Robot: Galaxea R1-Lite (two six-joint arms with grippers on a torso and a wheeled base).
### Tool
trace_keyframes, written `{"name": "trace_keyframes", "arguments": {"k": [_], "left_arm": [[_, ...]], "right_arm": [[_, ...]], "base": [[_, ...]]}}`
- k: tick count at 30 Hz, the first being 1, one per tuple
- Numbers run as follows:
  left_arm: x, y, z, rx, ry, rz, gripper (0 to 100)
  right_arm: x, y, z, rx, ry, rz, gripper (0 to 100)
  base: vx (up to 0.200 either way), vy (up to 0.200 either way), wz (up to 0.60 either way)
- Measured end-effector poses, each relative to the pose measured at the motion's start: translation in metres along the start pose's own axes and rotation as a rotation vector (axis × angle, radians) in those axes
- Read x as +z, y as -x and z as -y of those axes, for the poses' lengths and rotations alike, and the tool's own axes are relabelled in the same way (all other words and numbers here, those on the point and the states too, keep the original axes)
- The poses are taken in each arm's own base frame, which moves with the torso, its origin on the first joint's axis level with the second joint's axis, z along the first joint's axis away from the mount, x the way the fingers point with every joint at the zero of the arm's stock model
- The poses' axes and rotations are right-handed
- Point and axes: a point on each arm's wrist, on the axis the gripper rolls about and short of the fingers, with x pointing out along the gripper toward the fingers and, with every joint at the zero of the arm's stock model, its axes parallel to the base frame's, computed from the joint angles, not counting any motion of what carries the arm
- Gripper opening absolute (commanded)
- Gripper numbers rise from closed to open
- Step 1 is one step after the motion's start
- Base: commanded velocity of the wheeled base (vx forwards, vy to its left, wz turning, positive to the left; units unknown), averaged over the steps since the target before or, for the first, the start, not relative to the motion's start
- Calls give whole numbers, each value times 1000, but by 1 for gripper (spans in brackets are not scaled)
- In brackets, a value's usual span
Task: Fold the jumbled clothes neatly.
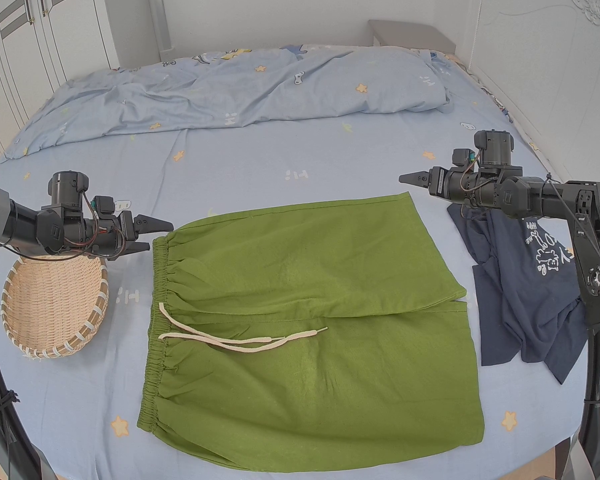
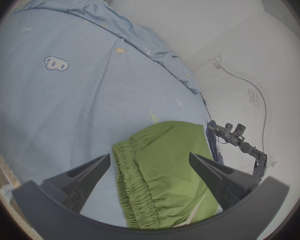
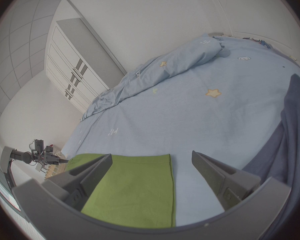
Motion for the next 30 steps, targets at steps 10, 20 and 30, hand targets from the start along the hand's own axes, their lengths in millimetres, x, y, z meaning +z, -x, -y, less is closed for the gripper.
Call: {"name": "trace_keyframes", "arguments": {"k": [10,20,30], "left_arm": [[-10,22,30,-18,8,-7,100],[-61,51,46,-16,110,-99,100],[-149,85,54,-14,205,-229,100]], "right_arm": [[6,41,-11,-47,-101,-34,100],[-46,96,-25,-92,-190,-150,100],[-116,154,-44,-117,-247,-244,100]], "base": [[0,0,0],[0,0,0],[0,0,0]]}}
